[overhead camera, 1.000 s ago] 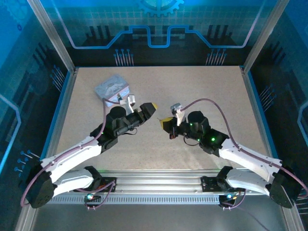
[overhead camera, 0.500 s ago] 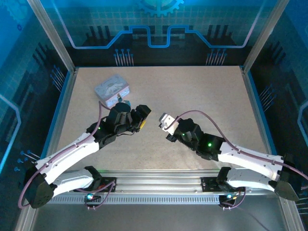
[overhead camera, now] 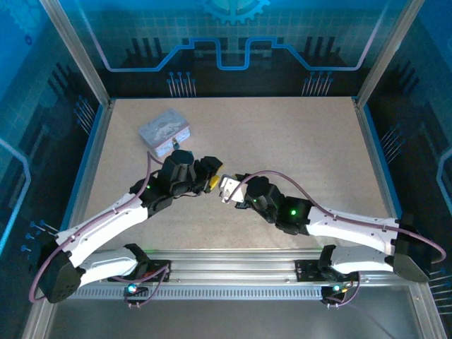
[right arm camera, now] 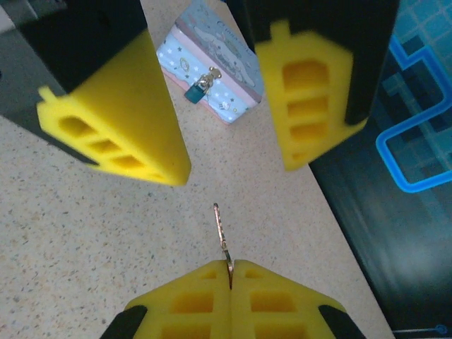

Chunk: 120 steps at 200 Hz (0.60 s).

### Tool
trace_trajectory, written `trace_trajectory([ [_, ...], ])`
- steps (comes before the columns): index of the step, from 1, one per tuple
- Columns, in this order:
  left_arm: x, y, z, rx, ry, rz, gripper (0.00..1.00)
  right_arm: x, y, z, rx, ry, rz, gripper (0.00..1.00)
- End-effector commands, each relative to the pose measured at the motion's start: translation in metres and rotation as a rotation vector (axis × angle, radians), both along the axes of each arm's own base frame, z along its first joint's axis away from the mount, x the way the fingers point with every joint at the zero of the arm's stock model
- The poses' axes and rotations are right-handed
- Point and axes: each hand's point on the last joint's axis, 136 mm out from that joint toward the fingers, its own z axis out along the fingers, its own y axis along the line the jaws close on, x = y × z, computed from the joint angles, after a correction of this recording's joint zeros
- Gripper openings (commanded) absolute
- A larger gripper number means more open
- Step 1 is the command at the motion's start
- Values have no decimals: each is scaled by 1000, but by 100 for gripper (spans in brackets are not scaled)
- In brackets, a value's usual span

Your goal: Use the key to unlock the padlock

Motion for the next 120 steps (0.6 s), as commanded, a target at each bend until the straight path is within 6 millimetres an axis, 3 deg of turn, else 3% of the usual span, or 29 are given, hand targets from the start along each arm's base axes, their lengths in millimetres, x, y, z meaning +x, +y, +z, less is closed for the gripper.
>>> trace_trajectory([
  [1, -5, -10, -6, -32, 31, -30, 49, 1, 11, 20, 32, -51, 16, 0],
  [59, -5, -16, -12, -44, 44, -42, 33, 3, 23, 21, 30, -52, 39, 0],
  [120, -5, -11, -14, -34, 39, -21, 18, 0, 21, 20, 43, -43, 36, 0],
])
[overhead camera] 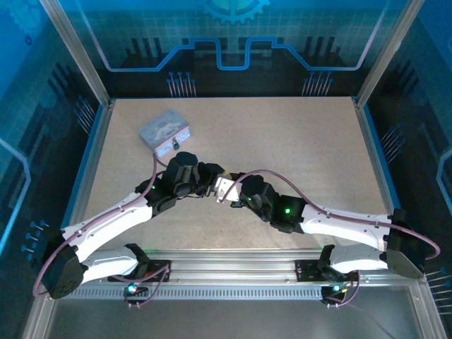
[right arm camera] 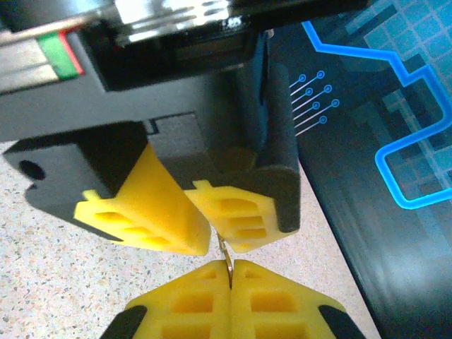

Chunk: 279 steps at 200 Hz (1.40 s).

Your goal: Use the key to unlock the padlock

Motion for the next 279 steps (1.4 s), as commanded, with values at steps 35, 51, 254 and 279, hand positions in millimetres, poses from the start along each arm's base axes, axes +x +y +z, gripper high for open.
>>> trace_trajectory([
  [35, -4, 0, -1, -4, 1, -4, 9, -3, 6, 19, 59, -23, 13, 0],
  [51, -4, 0, -1, -2, 2, -2, 7, -3, 6, 19, 61, -21, 13, 0],
  [254, 8, -5, 43, 235, -498, -218, 0, -28, -39, 32, 510, 435, 121, 78],
  [279, 6, -12, 55, 251, -612, -285, 0, -22, -51, 38, 703, 578, 135, 81],
])
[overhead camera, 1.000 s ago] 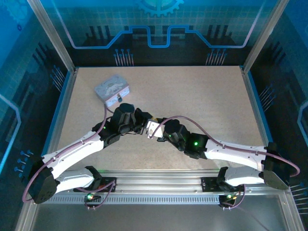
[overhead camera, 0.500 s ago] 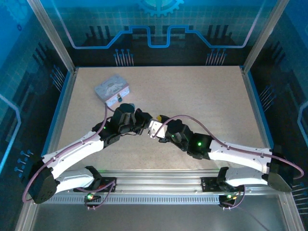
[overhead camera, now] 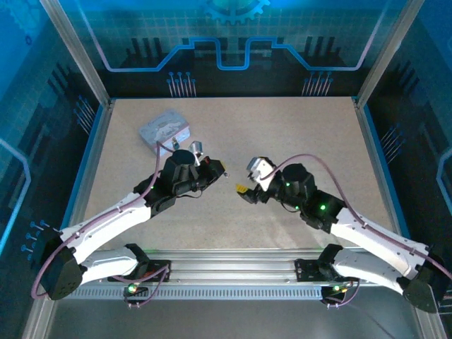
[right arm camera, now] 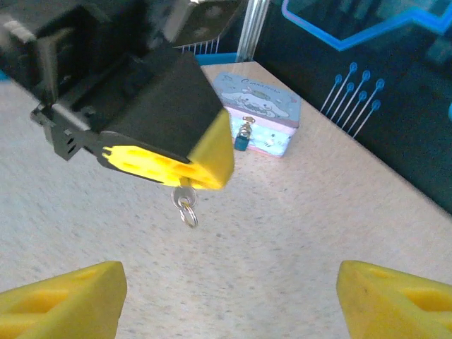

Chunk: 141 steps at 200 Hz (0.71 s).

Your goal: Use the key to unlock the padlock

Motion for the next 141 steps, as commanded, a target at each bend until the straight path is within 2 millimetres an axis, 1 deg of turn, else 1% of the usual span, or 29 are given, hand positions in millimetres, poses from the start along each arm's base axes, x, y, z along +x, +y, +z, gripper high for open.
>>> trace_trajectory([
  [1, -5, -10, 27, 20, -194, -112, 0, -12, 2, 5, 238, 210, 88, 81],
  [28, -9, -13, 37, 44, -289, -169, 0, -7, -6, 5, 405, 351, 122, 80],
  [62, -19, -17, 53, 44, -428, -246, 0, -7, -4, 5, 539, 466, 205, 79],
  [77, -24, -20, 58, 52, -480, -290, 0, -7, -3, 5, 574, 496, 232, 79],
  [96, -29, -24, 62, 59, -531, -337, 0, -9, 1, 12, 606, 510, 279, 79],
  [129, -32, -24, 65, 47, -569, -366, 0, -11, 6, 22, 639, 531, 334, 79],
  [141, -34, -24, 67, 40, -580, -378, 0, -10, 8, 25, 643, 535, 340, 77],
])
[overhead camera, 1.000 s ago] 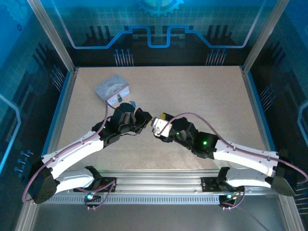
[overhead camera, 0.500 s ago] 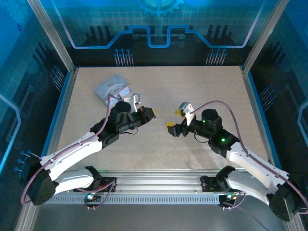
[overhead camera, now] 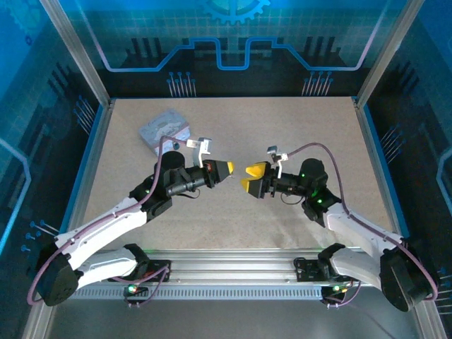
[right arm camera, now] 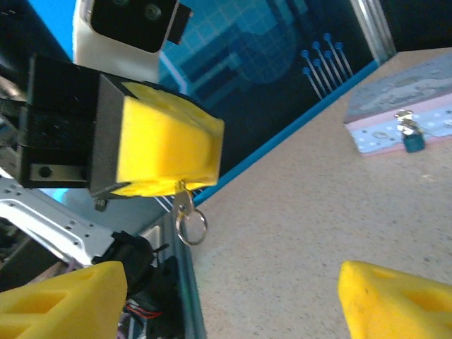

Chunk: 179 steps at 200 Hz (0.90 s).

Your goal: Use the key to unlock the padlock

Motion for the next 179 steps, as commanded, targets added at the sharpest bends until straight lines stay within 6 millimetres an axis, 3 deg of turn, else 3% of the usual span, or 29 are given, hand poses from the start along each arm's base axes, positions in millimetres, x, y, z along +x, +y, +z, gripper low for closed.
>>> trace_trajectory([
  [1, -9, -1, 14, -21, -98, -62, 0, -6, 3, 23, 71, -25, 59, 77],
  [179, -6, -4, 6, -11, -75, -72, 0, -10, 35, 30, 86, -4, 139, 40],
])
